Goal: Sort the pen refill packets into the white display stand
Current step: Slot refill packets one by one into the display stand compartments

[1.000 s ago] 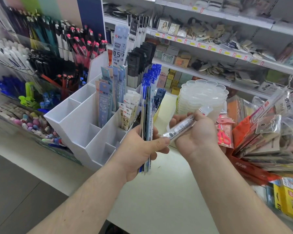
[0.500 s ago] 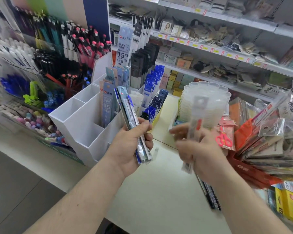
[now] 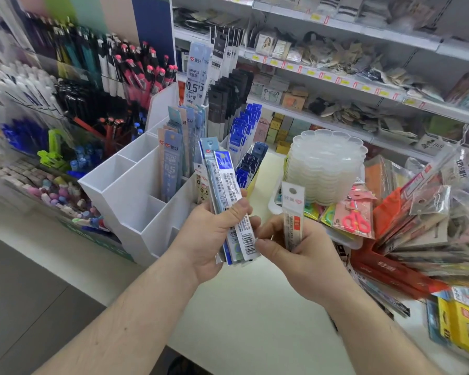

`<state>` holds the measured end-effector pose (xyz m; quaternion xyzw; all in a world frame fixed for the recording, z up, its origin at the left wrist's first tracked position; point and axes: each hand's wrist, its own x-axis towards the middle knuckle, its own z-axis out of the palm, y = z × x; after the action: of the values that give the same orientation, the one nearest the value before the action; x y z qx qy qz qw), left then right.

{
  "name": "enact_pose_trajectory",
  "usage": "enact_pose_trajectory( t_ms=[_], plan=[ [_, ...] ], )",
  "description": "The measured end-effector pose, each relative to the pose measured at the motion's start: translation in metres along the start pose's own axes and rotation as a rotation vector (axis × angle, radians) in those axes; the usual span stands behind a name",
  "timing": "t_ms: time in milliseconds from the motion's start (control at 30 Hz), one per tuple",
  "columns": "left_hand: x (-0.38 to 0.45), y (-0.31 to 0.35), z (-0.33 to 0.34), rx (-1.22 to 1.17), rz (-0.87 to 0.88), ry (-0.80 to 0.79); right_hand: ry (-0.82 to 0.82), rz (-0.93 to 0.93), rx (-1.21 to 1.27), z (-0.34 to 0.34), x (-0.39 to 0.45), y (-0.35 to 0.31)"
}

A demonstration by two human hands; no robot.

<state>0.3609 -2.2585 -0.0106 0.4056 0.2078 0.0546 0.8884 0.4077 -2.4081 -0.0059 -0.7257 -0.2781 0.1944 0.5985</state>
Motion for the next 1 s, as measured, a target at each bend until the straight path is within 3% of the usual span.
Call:
enact_pose_trajectory(
  t_ms=[300, 633, 867, 1000],
  plan=[
    [0.001, -0.006, 0.001, 0.076, 0.008, 0.046, 0.135, -0.089, -0.232, 0.017, 0.0, 0.012],
    [0.001, -0.01, 0.004, 0.12, 0.099, 0.112, 0.273, 0.153, -0.167, 0.02, 0.003, 0.016],
    [0.0, -0.002, -0.007, 0.278, 0.104, 0.089, 0.126, 0.157, -0.362, 0.001, 0.002, 0.02],
    [0.003, -0.005, -0.015, 0.316, 0.165, 0.133, 0.203, 0.182, -0.364, -0.002, 0.001, 0.022]
  ],
)
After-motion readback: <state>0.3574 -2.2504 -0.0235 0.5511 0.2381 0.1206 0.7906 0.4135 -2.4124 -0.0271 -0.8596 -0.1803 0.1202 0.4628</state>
